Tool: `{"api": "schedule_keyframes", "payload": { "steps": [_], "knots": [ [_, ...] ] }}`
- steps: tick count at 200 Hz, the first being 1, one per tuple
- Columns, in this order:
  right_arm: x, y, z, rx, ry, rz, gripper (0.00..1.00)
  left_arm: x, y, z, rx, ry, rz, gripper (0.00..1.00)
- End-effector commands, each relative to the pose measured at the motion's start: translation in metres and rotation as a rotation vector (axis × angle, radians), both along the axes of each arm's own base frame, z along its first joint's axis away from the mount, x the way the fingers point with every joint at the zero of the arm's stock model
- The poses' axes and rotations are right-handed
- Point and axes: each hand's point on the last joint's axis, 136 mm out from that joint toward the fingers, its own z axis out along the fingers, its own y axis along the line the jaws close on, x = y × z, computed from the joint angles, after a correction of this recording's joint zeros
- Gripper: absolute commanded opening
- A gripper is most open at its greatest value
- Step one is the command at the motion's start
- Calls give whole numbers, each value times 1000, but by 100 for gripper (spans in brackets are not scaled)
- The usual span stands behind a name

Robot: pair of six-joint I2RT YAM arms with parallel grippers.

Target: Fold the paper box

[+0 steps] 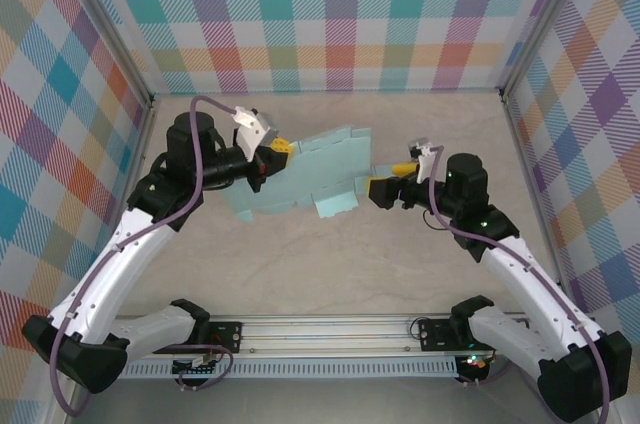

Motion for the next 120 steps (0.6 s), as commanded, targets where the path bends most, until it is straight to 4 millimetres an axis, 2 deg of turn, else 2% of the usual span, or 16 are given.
{"api": "schedule_keyframes", "payload": {
  "steps": [1, 41, 87, 120],
  "knots": [
    [-8, 5, 34, 136, -107, 65, 100, -5, 7, 28, -147, -30, 34, 0],
    [-10, 5, 31, 164, -132, 135, 100, -20, 15, 40, -225, -31, 46, 0],
    [1, 1, 28, 158, -151, 149, 97, -36, 21, 49, -267, -34, 39, 0],
    [0, 10, 38, 183, -181, 227, 86, -41, 23, 49, -288, -33, 41, 0]
  ]
}}
